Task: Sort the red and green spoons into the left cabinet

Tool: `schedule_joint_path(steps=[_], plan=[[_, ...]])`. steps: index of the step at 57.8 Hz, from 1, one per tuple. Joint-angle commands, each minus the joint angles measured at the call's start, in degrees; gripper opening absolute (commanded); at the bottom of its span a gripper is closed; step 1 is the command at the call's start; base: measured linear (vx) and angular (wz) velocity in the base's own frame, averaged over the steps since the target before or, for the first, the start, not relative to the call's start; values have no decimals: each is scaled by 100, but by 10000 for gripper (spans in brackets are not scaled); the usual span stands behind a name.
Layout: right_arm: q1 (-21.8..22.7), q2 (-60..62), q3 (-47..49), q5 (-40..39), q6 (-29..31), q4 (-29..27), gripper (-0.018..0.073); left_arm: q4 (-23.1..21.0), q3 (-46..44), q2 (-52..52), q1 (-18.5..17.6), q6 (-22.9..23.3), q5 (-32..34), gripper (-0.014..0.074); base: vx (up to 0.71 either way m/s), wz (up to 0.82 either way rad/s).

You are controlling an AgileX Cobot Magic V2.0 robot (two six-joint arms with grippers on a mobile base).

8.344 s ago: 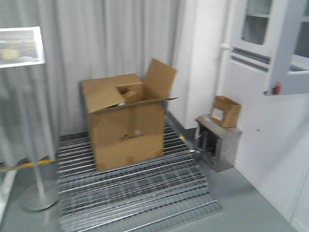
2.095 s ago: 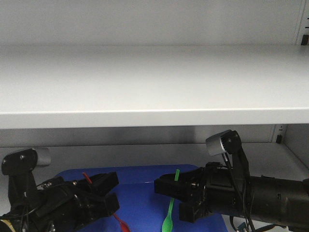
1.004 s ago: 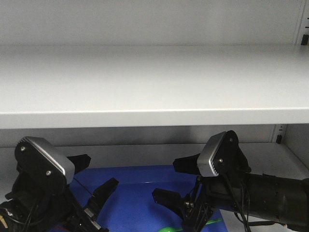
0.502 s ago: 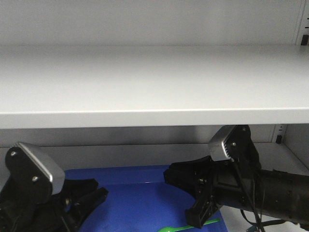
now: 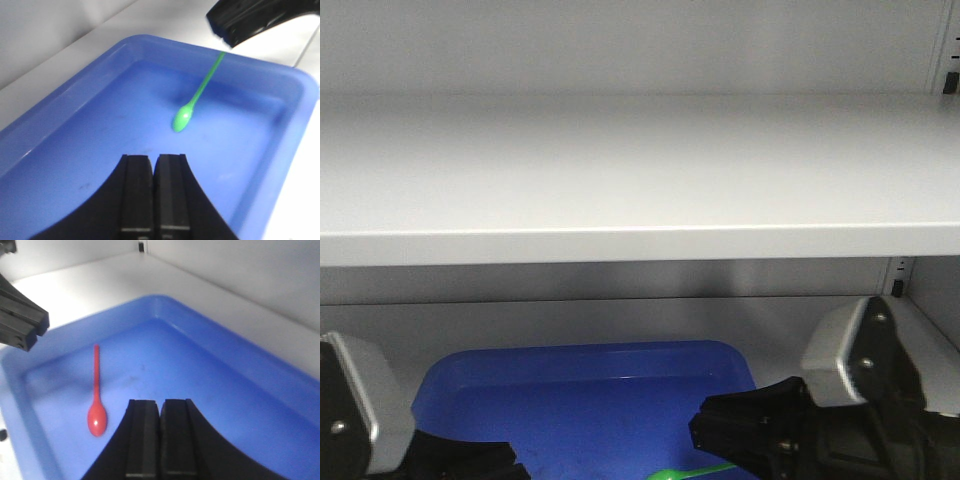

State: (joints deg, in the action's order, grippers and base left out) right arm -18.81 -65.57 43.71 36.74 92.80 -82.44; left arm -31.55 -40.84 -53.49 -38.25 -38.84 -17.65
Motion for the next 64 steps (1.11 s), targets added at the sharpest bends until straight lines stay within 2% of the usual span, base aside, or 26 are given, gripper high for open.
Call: schedule_joint_path(steps=[1,20,49,57,61,64], plan=[[13,294,142,89,5,-259,-3,-75,-162,226,1,254,443,-1,0,0],[13,461,142,1095,-2,-283,-3,-70,-171,264,1,306,455,-1,0,0],[13,461,142,1186,9,-283,-3,-62,-171,264,1,306,456,-1,0,0],[13,461,142,1186,9,-283,-3,-3,-165,264,1,339,648,-1,0,0],[13,461,142,1186,9,-283,-3,264,-165,295,1,660,823,-1,0,0],[13,461,142,1186,9,-283,-3,682,-165,364,1,1202,917,-1,0,0]])
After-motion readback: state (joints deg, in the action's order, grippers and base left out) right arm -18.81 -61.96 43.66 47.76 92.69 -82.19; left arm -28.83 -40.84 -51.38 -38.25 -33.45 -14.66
